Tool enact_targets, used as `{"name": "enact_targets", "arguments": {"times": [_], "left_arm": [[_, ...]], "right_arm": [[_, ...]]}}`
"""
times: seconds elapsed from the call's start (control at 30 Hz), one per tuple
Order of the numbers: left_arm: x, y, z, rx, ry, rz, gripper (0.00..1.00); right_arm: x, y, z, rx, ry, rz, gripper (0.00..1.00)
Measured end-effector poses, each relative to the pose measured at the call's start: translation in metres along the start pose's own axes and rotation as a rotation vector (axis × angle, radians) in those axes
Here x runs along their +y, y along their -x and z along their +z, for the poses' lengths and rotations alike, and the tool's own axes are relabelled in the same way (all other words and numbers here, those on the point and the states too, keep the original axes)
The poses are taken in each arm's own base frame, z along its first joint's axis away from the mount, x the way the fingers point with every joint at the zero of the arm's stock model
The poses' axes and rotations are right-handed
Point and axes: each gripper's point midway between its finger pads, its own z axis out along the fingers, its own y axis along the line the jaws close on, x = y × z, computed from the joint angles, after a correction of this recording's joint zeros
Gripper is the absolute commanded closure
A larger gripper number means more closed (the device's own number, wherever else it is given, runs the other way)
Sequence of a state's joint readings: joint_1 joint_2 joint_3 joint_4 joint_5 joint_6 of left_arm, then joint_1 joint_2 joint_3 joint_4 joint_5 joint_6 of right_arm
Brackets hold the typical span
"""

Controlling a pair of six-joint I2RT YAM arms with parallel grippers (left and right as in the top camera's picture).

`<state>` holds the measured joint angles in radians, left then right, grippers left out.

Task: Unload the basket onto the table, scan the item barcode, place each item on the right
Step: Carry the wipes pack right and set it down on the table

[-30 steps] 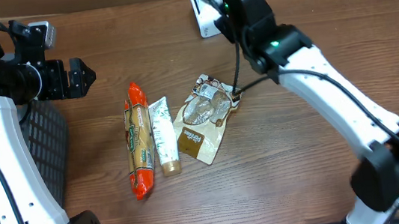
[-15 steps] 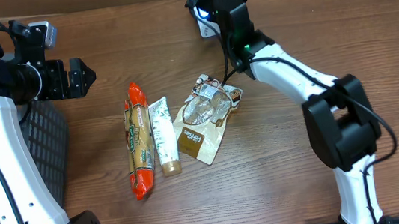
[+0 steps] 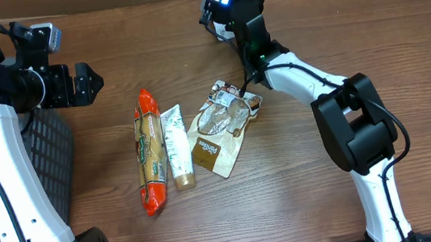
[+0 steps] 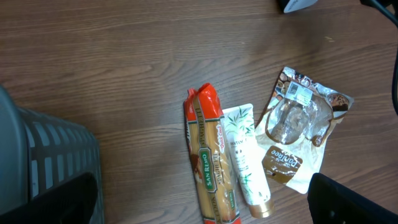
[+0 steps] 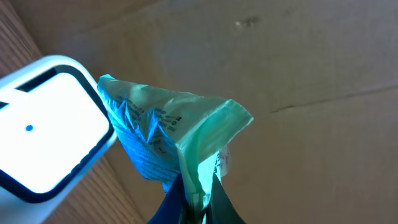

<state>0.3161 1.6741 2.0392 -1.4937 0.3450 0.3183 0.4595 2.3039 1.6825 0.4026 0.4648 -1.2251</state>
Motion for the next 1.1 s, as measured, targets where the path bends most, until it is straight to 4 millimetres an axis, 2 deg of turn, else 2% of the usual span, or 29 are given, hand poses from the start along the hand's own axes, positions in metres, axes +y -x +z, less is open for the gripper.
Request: {"name": "enact_targets", "arguments": {"times": [0.4, 0.6, 0.7, 0.77, 0.87, 1.03, 1.1], "left_arm": [[0.000, 0.000, 0.000, 0.000, 0.000, 0.000, 0.00], [0.000, 0.000, 0.000, 0.000, 0.000, 0.000, 0.00], [0.000, 0.000, 0.000, 0.000, 0.000, 0.000, 0.00], [0.000, 0.000, 0.000, 0.000, 0.000, 0.000, 0.01], [0.000, 0.000, 0.000, 0.000, 0.000, 0.000, 0.00], [0.000, 0.000, 0.000, 0.000, 0.000, 0.000, 0.00], [0.000, 0.000, 0.000, 0.000, 0.000, 0.000, 0.00]], "right_arm": [[-0.004, -0.004, 0.002, 0.006, -0.013, -0.009, 0.96], [-0.003, -0.005, 0.001, 0.012, 0.001, 0.063, 0.96], [0.005, -0.010, -0.006, 0.049, 0.079, 0.106, 0.96], [0.000, -0.013, -0.017, 0.080, 0.137, 0.146, 0.96], [-0.028, -0.011, -0.043, 0.108, 0.194, 0.250, 0.96], [-0.113, 0.002, -0.118, 0.044, 0.298, 0.590, 0.96], [-0.145, -0.002, -0.151, 0.009, 0.370, 0.761, 0.96]]}}
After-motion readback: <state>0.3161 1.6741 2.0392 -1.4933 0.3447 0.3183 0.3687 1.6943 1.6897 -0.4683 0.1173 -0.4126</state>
